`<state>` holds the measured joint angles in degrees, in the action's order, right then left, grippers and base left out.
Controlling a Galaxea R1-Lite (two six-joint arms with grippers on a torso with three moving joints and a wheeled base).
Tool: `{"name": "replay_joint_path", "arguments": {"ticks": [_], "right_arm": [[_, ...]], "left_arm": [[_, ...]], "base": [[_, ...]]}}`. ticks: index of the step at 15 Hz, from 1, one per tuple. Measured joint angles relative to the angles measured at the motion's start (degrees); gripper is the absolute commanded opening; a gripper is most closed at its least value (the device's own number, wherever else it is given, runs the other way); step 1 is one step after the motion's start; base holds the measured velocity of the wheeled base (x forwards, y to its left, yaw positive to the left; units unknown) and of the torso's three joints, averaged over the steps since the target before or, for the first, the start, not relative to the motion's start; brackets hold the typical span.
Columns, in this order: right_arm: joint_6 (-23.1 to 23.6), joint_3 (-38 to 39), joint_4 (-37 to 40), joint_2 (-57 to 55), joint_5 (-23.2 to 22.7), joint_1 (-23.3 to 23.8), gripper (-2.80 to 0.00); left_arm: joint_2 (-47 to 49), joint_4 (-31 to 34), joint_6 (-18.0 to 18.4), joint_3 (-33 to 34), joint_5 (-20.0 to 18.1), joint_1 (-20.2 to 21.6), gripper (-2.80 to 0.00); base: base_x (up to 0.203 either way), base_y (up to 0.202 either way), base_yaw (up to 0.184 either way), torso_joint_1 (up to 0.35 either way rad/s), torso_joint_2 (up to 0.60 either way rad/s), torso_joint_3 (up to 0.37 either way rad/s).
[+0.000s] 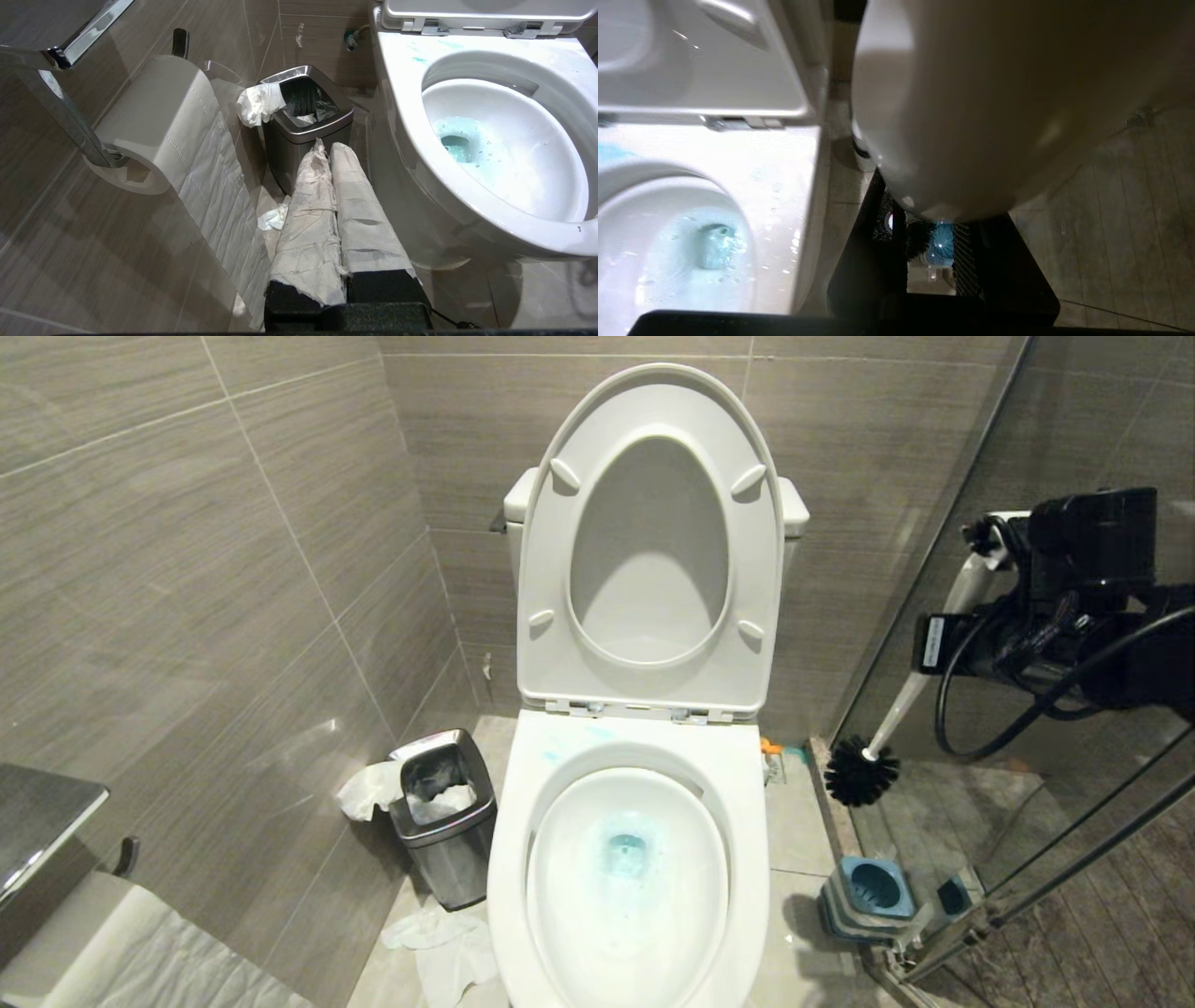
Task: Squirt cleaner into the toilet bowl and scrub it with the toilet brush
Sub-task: Put the toilet brush back
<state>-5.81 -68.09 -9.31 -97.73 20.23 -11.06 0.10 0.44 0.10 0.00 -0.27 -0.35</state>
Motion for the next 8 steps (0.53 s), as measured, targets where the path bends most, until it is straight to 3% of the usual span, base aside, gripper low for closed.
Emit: {"name": "replay_joint_path", "arguments": {"ticks": [4, 8], "right_arm": [[0.14, 12.87, -15.52, -4.04, -3.55, 7.92, -2.8], [0.08, 18.13, -26.99, -10.82, -6.33, 14.04, -2.8]], "left_arm": [[0.0, 0.0, -0.02, 0.0, 0.02, 0.0, -2.8], [0.0, 0.0, 0.0, 0.0, 0.02, 0.0, -2.8]], "base": [[0.0, 0.0, 0.0, 0.0, 0.0, 0.0], [0.0, 0.0, 0.0, 0.0, 0.0, 0.0]]}}
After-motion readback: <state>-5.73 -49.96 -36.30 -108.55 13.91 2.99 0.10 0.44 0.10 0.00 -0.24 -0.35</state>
